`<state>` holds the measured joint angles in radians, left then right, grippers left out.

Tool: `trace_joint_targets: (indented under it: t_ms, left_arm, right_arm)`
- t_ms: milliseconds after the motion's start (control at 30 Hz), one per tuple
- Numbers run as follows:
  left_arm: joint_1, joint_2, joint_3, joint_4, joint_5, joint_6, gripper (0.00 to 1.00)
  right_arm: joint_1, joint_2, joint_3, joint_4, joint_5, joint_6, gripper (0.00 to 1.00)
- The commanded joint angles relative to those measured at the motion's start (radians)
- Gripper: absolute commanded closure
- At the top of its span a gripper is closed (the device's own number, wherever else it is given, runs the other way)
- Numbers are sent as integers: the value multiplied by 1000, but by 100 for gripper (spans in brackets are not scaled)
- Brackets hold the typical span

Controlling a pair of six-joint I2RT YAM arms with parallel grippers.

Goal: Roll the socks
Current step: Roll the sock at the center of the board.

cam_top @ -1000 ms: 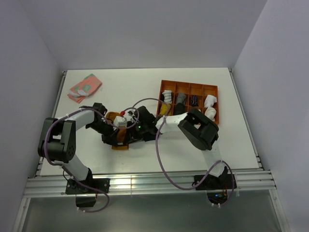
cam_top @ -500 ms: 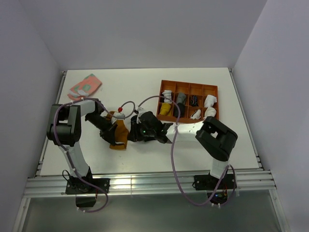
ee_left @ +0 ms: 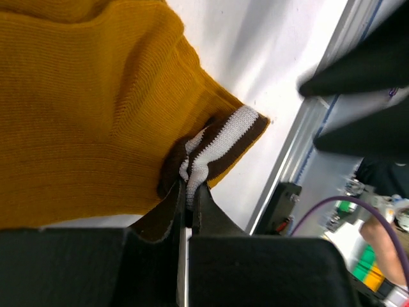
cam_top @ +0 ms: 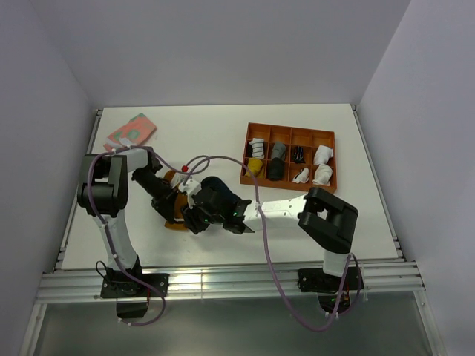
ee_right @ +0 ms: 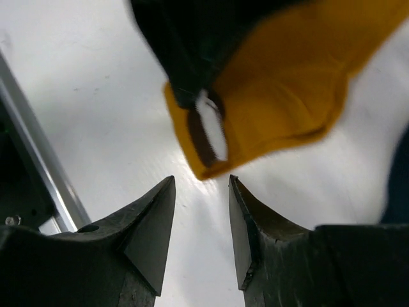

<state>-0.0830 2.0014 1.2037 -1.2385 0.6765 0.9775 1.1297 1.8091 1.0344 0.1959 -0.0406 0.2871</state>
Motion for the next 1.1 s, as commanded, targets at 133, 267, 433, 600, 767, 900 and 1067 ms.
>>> trace_joint_targets:
  t_ms: [133, 267, 433, 600, 767, 900, 1067]
  left_arm:
    - [-8, 42, 19, -7, -55, -10, 100]
    - [-8, 48, 22, -18, -55, -10, 100]
    - [-8, 54, 23, -16, -68, -14, 100]
    - [-8, 59, 30, -22, -66, -17, 100]
    - [-8, 60, 37, -26, -61, -20, 100]
    - [-8, 66, 45, -38, -55, -14, 100]
    - [-9, 73, 43, -45, -58, -10, 100]
  right_arm:
    - [68, 45, 85, 83, 39, -192, 51]
    - [84, 81, 107, 79, 38, -224, 51]
    - [90, 124, 118, 82, 61, -250, 51]
    - [91, 162, 145, 74, 65, -258, 50]
    - [102, 180, 151, 76, 67, -258, 50]
    - [108, 210, 159, 68, 79, -261, 49]
    - [110, 234, 161, 66, 99, -264, 45]
